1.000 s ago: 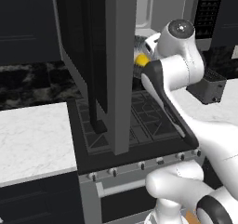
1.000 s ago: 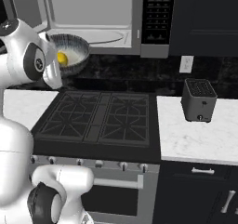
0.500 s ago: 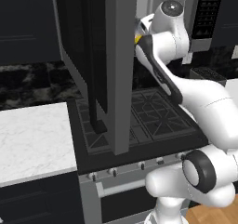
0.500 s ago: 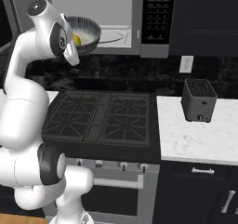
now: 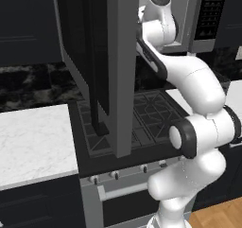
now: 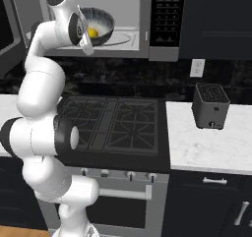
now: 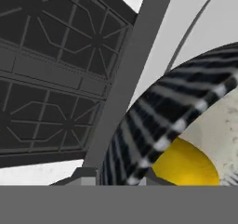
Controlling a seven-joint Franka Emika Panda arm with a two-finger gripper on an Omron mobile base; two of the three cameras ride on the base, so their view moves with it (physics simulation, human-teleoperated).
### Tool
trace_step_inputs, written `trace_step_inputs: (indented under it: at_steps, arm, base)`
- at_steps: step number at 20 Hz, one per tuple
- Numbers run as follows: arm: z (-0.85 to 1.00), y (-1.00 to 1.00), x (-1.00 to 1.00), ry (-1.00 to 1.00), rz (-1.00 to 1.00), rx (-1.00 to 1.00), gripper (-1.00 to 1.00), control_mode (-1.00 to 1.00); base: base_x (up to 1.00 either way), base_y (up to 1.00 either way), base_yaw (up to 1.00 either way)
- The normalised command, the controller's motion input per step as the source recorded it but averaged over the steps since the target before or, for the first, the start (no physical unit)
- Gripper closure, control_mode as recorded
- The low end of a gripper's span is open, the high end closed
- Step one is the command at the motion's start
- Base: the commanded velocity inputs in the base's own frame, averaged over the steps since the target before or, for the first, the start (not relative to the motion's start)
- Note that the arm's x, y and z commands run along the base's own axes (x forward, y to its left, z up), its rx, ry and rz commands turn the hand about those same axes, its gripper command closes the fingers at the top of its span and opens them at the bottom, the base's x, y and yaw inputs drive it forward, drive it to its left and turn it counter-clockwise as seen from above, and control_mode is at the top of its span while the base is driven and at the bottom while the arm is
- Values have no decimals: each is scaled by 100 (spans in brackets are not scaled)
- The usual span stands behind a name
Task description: Pick the lemon from the sink and place it in the bowl. Then pick the bowl and place it in the microwave. Then close the microwave door and press the start button.
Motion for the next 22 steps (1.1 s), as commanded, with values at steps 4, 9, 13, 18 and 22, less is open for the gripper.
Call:
trace_step_inputs:
  at_steps: [4,9,13,18,22]
  arm:
    - [-19,3,99,0,0,-7,100,-100]
    - [-38,22,56,0,1,-11,-100,-100]
    - [-7,3,-28,-14,4,-5,-100,-100]
    - [-24,0,-93,-23,8,-1,-100,-100]
    - [-64,0,-100,-17,14,0,-100,-100]
  base:
    - [0,0,0]
    - [0,0,0]
    - [0,0,0]
    - [0,0,0]
    - [0,0,0]
